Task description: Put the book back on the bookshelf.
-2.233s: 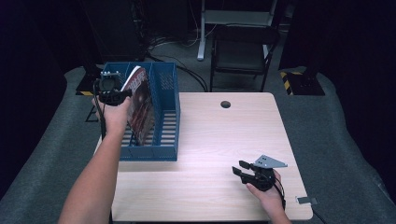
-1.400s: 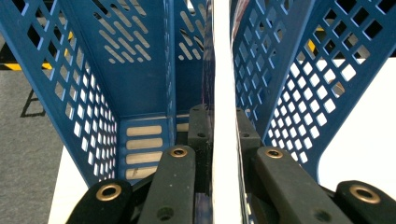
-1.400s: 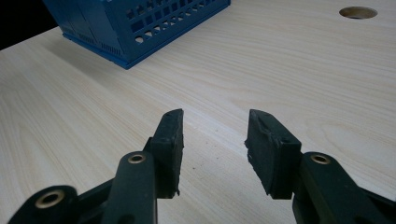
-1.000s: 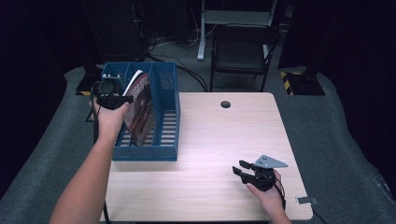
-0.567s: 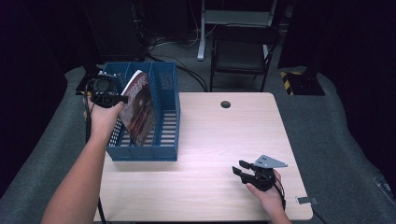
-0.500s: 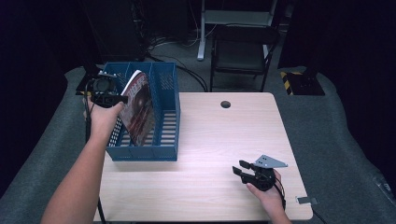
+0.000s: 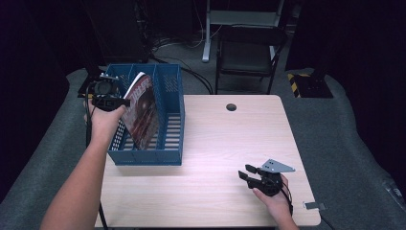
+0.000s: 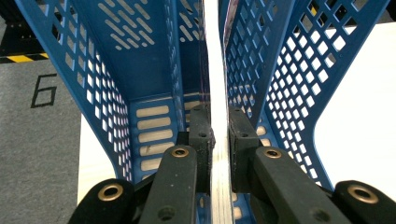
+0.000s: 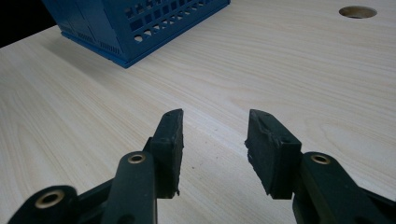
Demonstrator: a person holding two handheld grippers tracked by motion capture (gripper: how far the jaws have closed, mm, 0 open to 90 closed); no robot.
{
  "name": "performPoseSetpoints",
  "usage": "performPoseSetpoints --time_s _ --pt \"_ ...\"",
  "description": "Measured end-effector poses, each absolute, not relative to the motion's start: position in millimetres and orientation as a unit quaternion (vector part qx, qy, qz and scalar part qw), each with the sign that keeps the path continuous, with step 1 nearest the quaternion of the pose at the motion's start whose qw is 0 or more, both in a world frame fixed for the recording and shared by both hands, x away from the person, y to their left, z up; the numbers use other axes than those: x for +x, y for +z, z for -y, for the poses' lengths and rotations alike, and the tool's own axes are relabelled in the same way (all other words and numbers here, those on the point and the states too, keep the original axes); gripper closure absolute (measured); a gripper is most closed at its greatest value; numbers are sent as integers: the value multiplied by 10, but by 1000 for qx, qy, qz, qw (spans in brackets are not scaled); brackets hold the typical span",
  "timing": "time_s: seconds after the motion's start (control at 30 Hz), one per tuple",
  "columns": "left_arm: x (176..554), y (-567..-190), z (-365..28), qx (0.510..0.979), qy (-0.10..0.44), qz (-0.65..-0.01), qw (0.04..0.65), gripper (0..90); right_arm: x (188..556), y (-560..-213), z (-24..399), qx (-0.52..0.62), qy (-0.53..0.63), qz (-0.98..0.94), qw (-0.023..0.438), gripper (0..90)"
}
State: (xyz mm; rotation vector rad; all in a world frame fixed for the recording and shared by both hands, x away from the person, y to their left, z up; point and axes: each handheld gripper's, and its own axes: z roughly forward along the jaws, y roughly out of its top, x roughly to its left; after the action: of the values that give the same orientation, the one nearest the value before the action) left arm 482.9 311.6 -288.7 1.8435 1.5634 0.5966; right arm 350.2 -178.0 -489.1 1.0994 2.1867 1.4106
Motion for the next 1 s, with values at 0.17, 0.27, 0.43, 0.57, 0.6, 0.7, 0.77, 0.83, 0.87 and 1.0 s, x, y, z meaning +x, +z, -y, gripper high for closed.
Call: performPoseSetpoints --time_s 0.17,0.27,0.43,0.57,0.6,0.7,0.77,0.83,0.87,1.0 --pt "4829 -2890 -3135 700 226 -596 322 841 3508 -4896 1776 385 492 -764 162 557" --pt "4834 -2887 -3140 701 228 -595 320 843 3509 -4899 1773 384 493 -764 161 558" --pt "4841 -2891 -3159 696 228 -599 323 845 3507 -4897 1774 385 492 -764 162 558" --pt "4849 -2891 -3176 693 226 -602 325 846 3510 -4899 1773 384 493 -764 161 558" --pt "4852 -2891 -3177 693 227 -602 326 846 3511 -4899 1774 384 493 -764 162 558" --pt "4856 -2886 -3171 692 225 -604 326 846 3513 -4900 1775 384 493 -763 162 558" --pt "4860 -2883 -3154 692 228 -602 326 846 3512 -4900 1775 384 493 -764 162 558" --pt "4866 -2878 -3137 693 232 -600 325 846 3510 -4899 1772 384 493 -764 161 558" --pt "4872 -2874 -3129 693 232 -600 327 846 3511 -4899 1772 384 493 -764 162 559" --pt "4889 -2845 -3121 691 235 -600 327 847 3516 -4905 1771 383 494 -764 162 558"
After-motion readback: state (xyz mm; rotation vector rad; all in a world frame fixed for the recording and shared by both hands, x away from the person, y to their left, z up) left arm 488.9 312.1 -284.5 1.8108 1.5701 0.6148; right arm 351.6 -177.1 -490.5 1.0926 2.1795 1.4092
